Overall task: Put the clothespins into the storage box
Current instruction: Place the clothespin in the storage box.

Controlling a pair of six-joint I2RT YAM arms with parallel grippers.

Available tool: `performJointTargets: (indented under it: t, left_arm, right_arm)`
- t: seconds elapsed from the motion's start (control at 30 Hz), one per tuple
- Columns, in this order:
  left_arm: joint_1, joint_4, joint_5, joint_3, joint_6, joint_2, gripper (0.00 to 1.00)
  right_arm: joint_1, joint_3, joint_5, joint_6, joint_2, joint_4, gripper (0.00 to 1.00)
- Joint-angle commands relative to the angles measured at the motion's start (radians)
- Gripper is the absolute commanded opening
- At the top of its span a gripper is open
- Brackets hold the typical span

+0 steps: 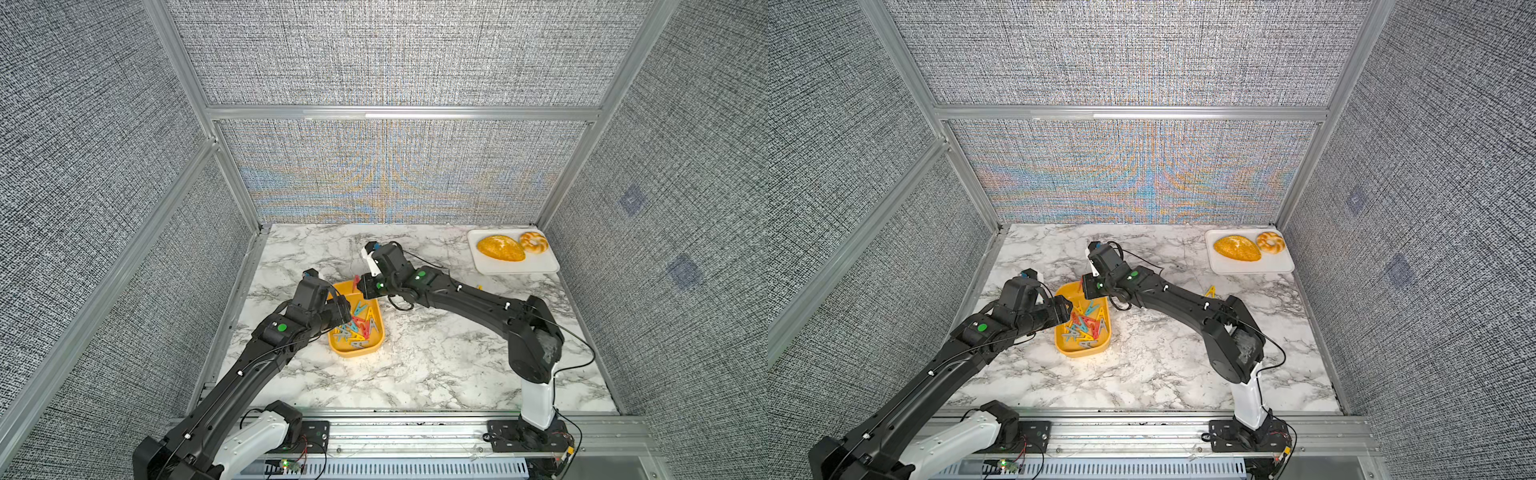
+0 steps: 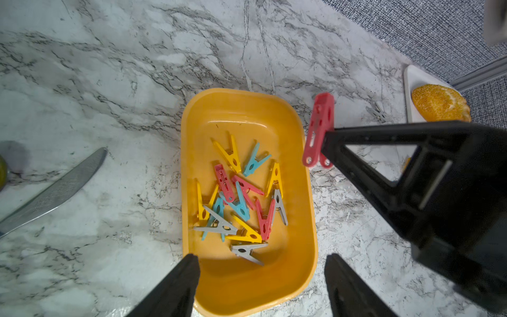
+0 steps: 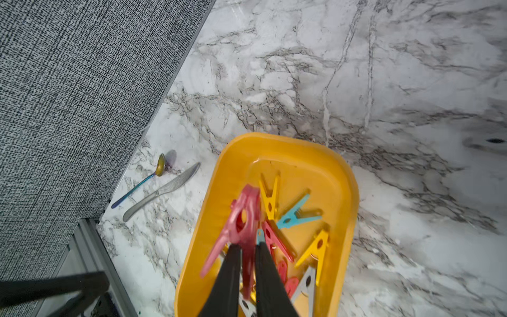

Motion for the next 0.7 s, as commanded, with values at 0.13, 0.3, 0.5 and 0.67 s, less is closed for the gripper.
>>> performJointTargets:
  t: [0.13,0.3,0.5,0.67]
  left_arm:
    - [-0.001,0.047,0.131,0.0,0.008,0.05,0.76]
    - [-0.075,0.11,0.185,0.051,0.007,0.195,0.72]
    - [-0.227,0.192,0.19,0.144,0.005,0.379,0.72]
    - [-0.312,0.25,0.226,0.233,0.004,0.521,0.7]
  right_arm:
    - [-0.015,0.015,-0.022,-0.033,0.003,-0.008,0.31]
    - [-0.082,-0.168,0.009,-0.044,-0.142,0.047,0.31]
    - [-0.255,-0.47,0.044,-0.046,-0.378,0.086,0.3]
    - [-0.437,-0.669,0.064,-0.078,-0.517,0.043,0.27]
